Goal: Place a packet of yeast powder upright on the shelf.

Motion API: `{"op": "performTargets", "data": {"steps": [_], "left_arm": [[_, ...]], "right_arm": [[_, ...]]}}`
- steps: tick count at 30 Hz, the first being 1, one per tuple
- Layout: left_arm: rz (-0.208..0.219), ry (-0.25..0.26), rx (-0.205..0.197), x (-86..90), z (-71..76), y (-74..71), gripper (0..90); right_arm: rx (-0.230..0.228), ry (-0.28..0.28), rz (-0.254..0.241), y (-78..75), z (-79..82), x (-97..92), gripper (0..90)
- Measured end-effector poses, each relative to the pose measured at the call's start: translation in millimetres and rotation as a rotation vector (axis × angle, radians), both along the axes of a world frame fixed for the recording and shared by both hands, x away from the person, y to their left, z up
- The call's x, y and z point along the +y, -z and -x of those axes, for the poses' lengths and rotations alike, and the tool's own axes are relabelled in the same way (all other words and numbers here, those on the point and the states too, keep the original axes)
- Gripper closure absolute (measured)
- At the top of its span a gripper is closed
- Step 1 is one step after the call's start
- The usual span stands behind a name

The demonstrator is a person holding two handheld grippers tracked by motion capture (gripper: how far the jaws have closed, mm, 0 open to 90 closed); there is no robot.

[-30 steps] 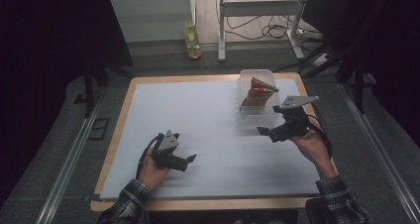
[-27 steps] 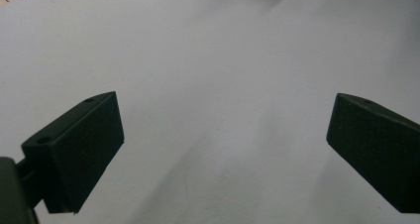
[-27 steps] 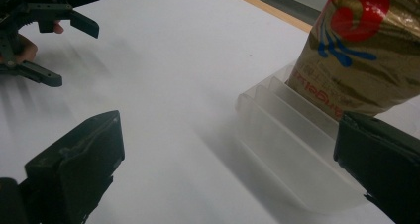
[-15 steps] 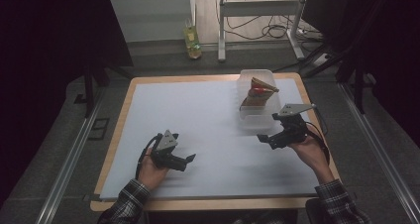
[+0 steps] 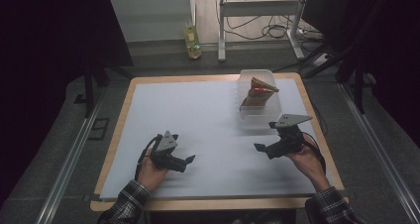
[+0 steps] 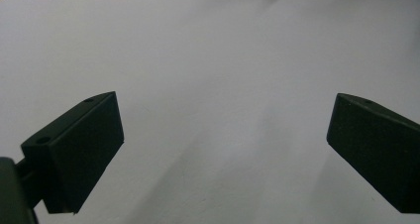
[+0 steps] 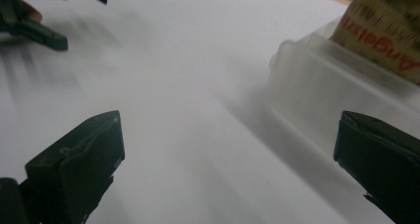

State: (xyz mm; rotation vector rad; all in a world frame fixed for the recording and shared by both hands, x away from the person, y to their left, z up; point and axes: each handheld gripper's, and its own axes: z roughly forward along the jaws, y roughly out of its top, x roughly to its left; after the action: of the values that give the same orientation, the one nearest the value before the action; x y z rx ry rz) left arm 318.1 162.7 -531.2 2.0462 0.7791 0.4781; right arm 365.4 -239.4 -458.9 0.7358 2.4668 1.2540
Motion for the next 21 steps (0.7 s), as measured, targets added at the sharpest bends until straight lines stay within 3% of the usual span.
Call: {"op": "performTargets", "data": {"steps": [4,16,21], "left_arm": [[0.0,0.001,0.001,-0.6,0.2,0.0,1.2],[-0.012,0.005,0.005,-1.9,0.4,1.0,1.2],[-0.027,0.007,0.003,-3.0,0.8,1.4,1.2]], "right_arm": [[0.01,-0.006,0.018,8.0,5.8,0.7,0.0],[-0.022,-0.004,0.051,21.1,16.9,-5.6,0.0],[-0.004,0.015,0.05,28.5,19.9,-11.5,0.0]]}}
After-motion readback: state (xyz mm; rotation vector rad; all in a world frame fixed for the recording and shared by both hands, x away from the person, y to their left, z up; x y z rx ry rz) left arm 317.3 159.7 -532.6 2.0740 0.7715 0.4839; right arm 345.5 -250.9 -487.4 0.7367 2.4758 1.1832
